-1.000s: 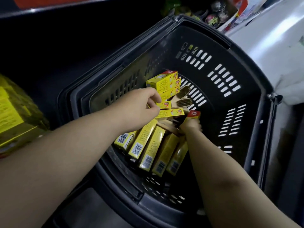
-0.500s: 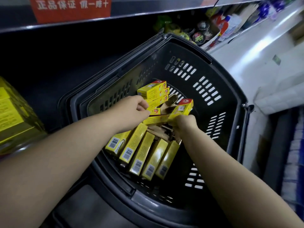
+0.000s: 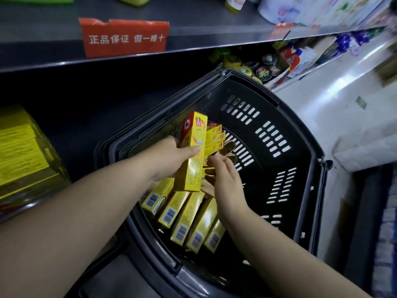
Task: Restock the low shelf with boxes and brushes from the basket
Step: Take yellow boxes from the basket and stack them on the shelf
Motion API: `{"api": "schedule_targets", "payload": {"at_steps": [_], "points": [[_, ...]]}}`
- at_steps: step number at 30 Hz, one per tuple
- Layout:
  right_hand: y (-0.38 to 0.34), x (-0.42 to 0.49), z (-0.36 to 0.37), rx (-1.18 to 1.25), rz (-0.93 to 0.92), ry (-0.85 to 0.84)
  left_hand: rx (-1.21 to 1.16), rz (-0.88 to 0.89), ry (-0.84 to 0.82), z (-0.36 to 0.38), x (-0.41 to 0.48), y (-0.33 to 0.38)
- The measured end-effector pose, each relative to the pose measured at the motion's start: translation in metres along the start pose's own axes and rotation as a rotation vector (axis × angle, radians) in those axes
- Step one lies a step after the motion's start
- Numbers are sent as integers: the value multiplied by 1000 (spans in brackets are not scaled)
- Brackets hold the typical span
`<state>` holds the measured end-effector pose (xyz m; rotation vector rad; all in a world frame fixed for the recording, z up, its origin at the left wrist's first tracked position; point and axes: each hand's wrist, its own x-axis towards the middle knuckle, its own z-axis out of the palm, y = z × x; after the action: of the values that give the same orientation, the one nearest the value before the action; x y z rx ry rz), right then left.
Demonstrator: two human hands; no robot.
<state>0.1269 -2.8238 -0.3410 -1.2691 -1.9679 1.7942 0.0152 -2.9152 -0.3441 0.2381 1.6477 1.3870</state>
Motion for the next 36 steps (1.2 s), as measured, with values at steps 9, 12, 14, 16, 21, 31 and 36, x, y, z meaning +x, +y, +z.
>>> {"api": "schedule_targets", "payload": {"at_steps": [9, 12, 14, 16, 21, 31, 36], "points": [[72, 120, -18, -143, 480, 145, 126, -50, 102, -3, 6, -6], [102, 148, -6, -237, 518, 114, 169, -40, 109, -2, 4, -5], [108, 154, 3, -255, 526, 161, 227, -36, 120, -2, 3, -4], [105, 154, 10, -190, 559, 243, 276, -34, 127, -3, 1, -3], [93, 145, 19, 40, 505, 276, 264, -37, 115, -1, -3, 0], [24, 90, -15, 192, 333, 221, 201, -40, 87, -1, -5, 3], [-13, 24, -17, 258, 246, -316, -31, -53, 51, 0, -8, 6]]}}
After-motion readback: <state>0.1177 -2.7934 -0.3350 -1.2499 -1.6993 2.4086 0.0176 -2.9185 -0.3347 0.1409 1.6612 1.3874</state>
